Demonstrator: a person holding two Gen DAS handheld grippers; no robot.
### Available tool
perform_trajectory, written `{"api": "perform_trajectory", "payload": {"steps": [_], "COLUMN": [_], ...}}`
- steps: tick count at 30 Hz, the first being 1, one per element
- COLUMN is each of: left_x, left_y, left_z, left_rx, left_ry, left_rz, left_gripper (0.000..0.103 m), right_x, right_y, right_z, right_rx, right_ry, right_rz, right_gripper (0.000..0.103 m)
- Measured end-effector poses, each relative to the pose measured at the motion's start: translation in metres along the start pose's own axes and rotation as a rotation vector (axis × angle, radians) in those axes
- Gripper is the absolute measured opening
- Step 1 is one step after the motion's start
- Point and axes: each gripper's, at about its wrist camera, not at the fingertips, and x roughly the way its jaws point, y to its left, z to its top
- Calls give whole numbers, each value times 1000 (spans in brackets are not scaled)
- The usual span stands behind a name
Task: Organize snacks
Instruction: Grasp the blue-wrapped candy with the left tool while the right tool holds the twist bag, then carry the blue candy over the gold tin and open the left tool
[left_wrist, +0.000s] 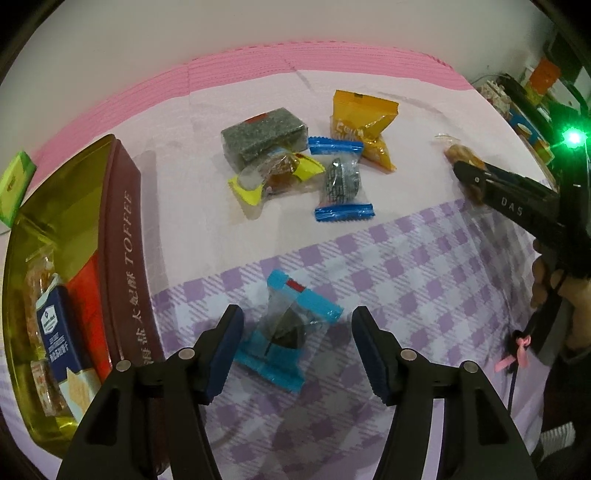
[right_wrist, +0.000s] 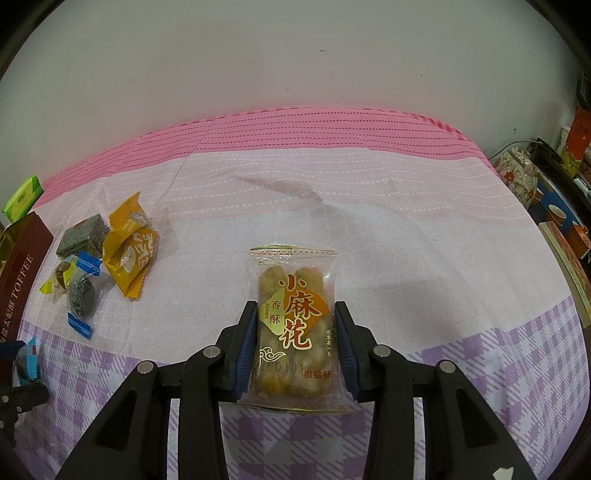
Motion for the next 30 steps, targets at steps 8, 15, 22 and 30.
{"api": "perform_trajectory", "payload": {"steps": [8,15,22,30], "left_x": [-5,-5,-3,-11], "left_y": [2,4,4,5], "left_z": [-5,-5,-5,-2], "left_rx": [-18,-32,-31,-39], "left_ry": [-6,1,1,-29], "left_rz": [-4,-13,-9,5], "left_gripper": [59,37,30,29], "right_x": [0,0,0,0], "right_y": [0,0,1,1], "right_z": [0,0,0,0], "right_rx": [0,0,0,0], "right_ry": [0,0,-1,-1], "right_rz": [0,0,0,0], "right_gripper": [38,38,38,38]}}
